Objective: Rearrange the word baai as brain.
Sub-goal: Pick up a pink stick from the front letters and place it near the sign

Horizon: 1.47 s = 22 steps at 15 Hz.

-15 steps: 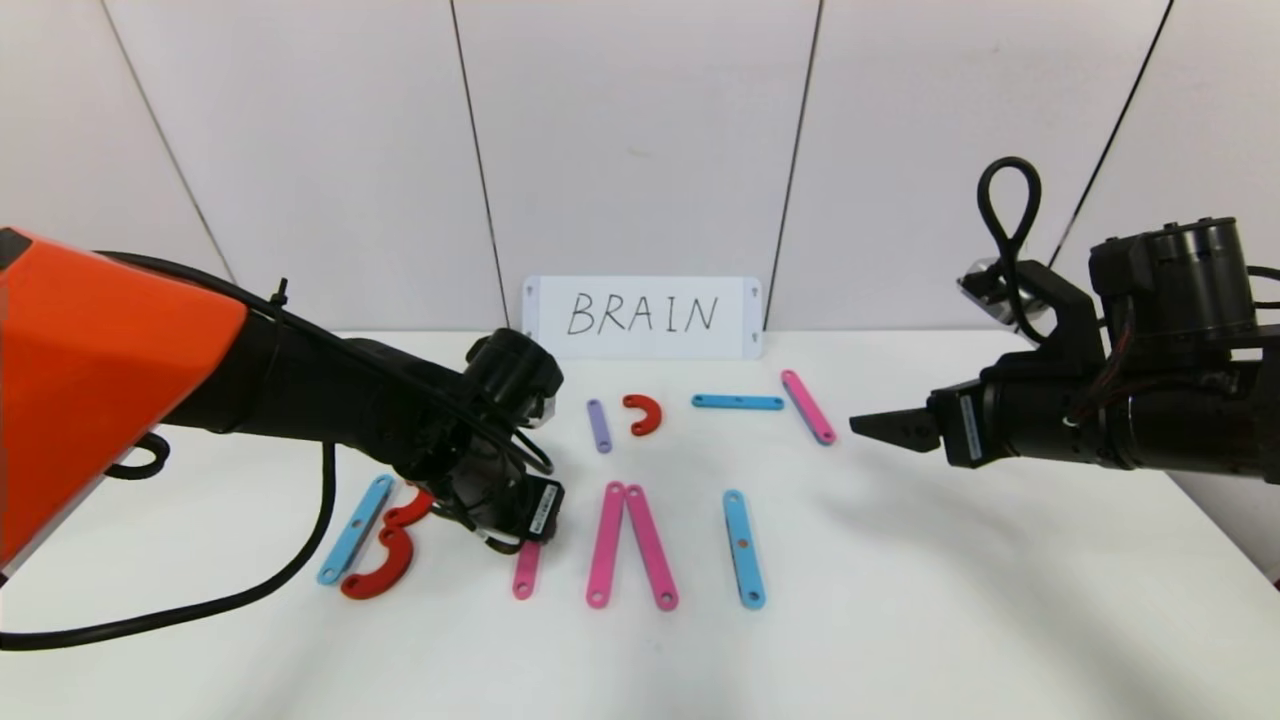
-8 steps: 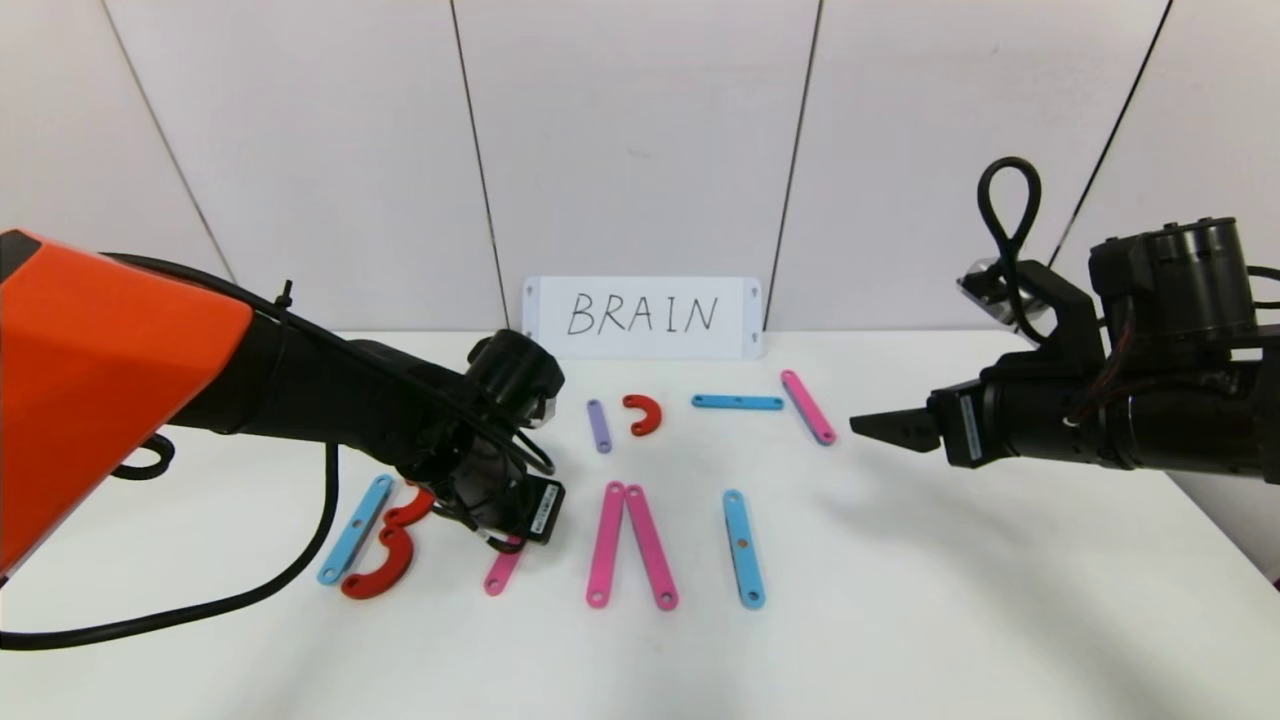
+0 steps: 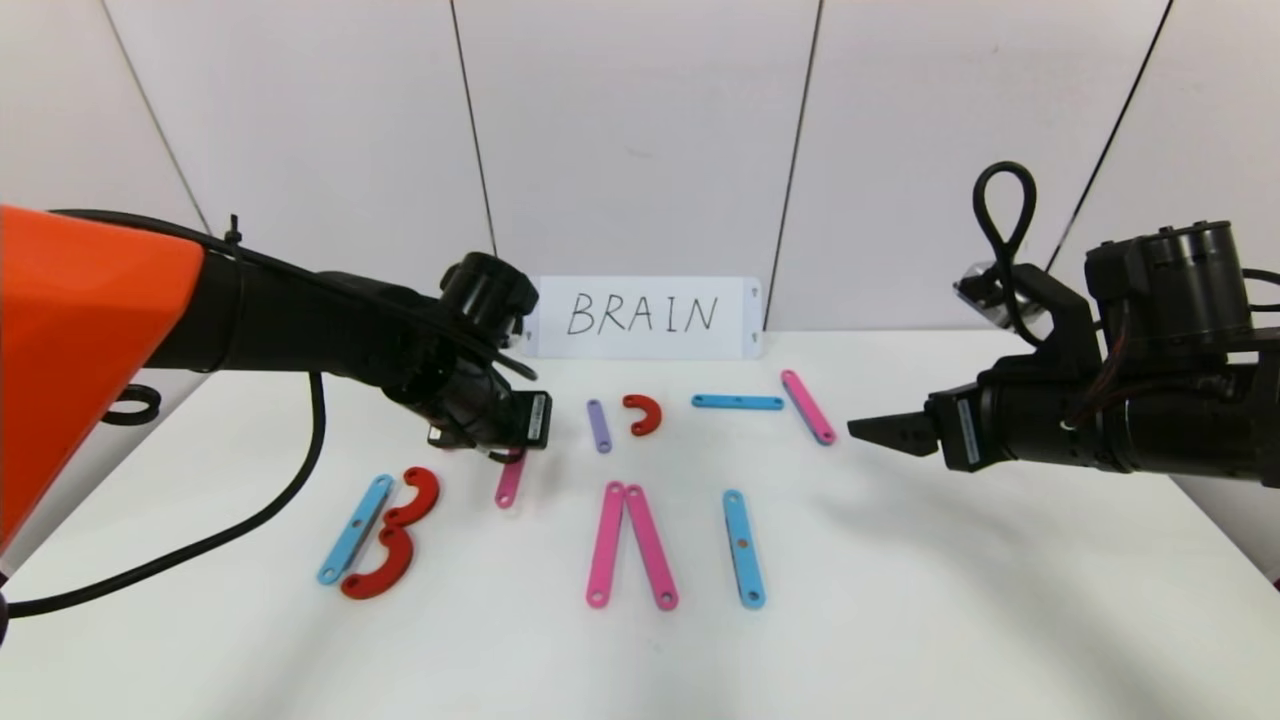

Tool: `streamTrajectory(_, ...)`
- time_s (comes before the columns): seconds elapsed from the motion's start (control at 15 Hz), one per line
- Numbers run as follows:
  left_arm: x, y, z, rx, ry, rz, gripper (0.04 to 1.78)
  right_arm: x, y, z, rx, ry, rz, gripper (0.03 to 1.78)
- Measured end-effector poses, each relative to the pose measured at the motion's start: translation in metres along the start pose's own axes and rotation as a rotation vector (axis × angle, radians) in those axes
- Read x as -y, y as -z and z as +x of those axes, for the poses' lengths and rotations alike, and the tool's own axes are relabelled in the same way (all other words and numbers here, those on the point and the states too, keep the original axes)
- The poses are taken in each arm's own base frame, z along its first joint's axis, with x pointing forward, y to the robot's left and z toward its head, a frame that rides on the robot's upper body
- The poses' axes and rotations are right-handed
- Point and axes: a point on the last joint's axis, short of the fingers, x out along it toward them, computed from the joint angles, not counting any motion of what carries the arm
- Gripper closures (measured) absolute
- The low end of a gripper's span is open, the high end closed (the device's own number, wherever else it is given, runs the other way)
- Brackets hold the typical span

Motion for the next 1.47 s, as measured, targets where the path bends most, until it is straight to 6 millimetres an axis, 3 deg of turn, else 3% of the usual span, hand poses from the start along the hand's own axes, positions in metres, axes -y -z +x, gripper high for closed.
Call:
streamTrajectory(0.2, -0.008, -0.030, 0.005, 0.044, -0.019, -0.105, 1.54, -0.001, 0.001, 0.002, -0.007, -0.004, -0.002, 0.08)
streamTrajectory(0.47, -0.018, -0.056, 0.034, 0.057, -0.073, -0.170, 1.54, 0.001, 0.001, 0.003, -0.009, 0.000, 0.002, 0.08)
streamTrajectory(0.73, -0.022, -0.056, 0.060, 0.035, -0.091, -0.190, 1.54, 0.001, 0.001, 0.003, -0.010, 0.001, 0.002, 0.08)
streamTrajectory(0.93, -0.023, -0.054, 0.069, 0.021, -0.083, -0.190, 1.54, 0.001, 0.001, 0.004, -0.011, 0.001, 0.003, 0.08)
streamTrajectory(1.27, -0.019, -0.054, 0.066, 0.028, -0.062, -0.184, 1.54, 0.001, 0.002, 0.005, -0.016, 0.001, 0.003, 0.08)
streamTrajectory(1.47, 0.002, -0.054, 0.052, 0.026, 0.033, -0.153, 1.54, 0.002, 0.001, 0.003, -0.007, 0.005, 0.007, 0.08)
